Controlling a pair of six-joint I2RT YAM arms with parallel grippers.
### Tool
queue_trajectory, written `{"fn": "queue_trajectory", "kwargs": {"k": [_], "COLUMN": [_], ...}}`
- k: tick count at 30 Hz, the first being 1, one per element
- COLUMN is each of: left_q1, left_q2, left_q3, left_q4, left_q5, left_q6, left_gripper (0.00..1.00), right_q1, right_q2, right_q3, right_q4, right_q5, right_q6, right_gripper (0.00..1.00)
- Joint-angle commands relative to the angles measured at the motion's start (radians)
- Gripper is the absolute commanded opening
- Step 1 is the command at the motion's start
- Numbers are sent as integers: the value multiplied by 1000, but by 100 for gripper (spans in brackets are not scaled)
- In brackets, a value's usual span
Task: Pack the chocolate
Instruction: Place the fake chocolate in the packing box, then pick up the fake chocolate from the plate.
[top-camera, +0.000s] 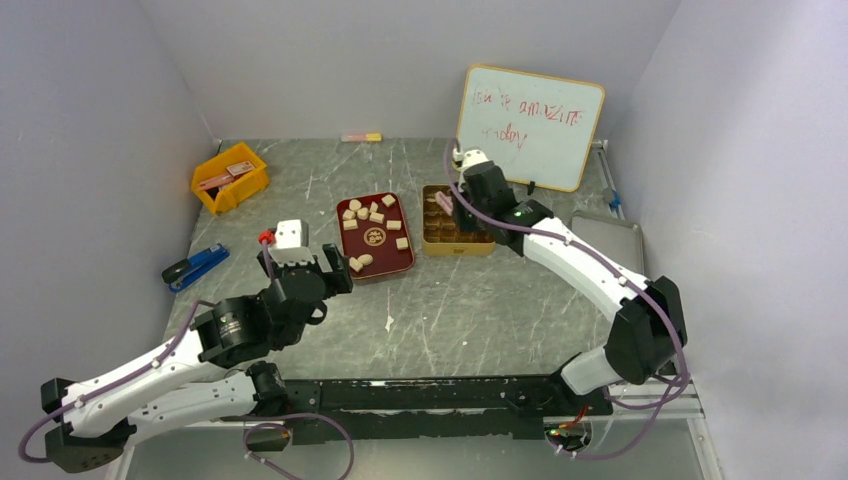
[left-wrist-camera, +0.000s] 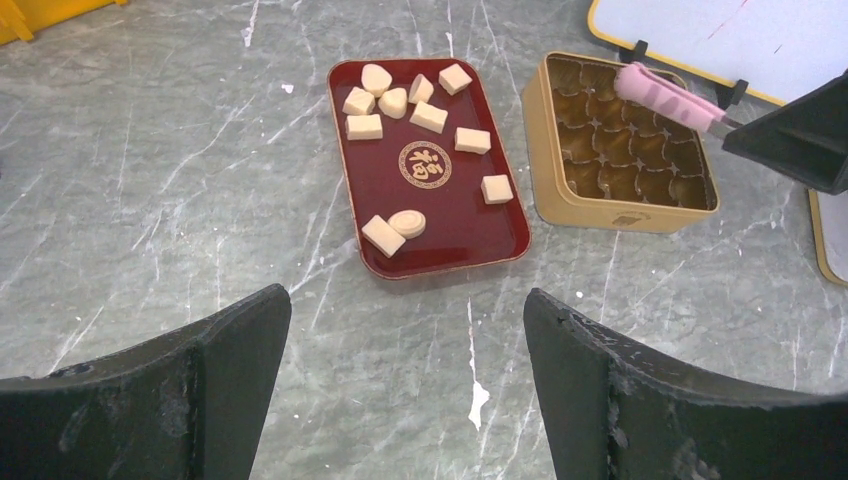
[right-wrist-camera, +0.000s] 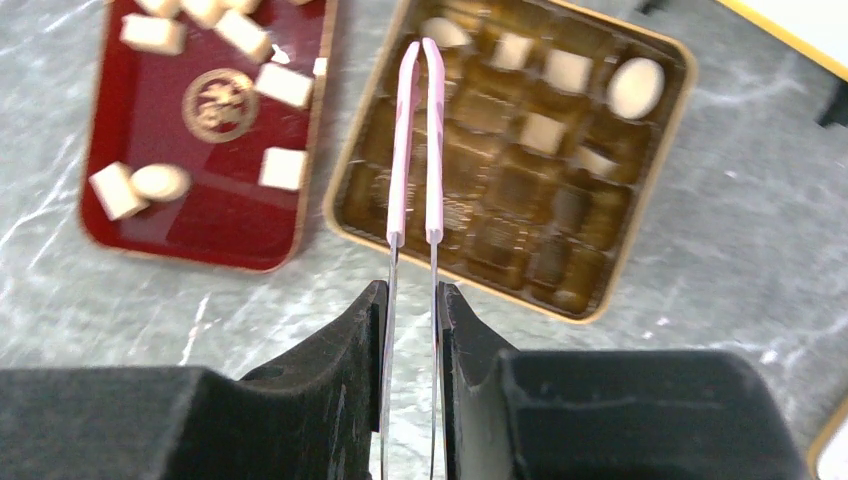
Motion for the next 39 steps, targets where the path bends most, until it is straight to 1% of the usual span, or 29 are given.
{"fn": "queue_trajectory", "kwargs": {"k": [1, 5, 10, 20, 23, 34, 39], "left_q1": [-5, -5, -5, -5, -5, -5, -5], "left_q2": [7, 6, 3, -3, -5, -18, -15], "left_q3": [20, 23, 31, 41, 46, 43, 43], "left_q4": [24, 19, 13, 10, 7, 1, 3], "left_q5": [3, 2, 1, -3, -6, -15, -20], "left_q6": [-25, -26, -20, -9, -6, 2, 7], "left_gripper": [91, 91, 91, 91, 91, 91, 91], "right_q1": [98, 153, 180, 184, 185, 181, 179], "right_q2": [23, 73, 138, 263, 302, 391, 416], "right_q3": [79, 113, 154, 247, 279, 339, 355], "right_q4": [59, 84, 106, 143, 141, 132, 128], "right_q5": [-9, -26, -55, -144, -147, -173, -175], "right_q6": [-24, -32, -54, -132, -152, -194, -197], "right_gripper": [21, 21, 21, 21, 22, 29, 30]}}
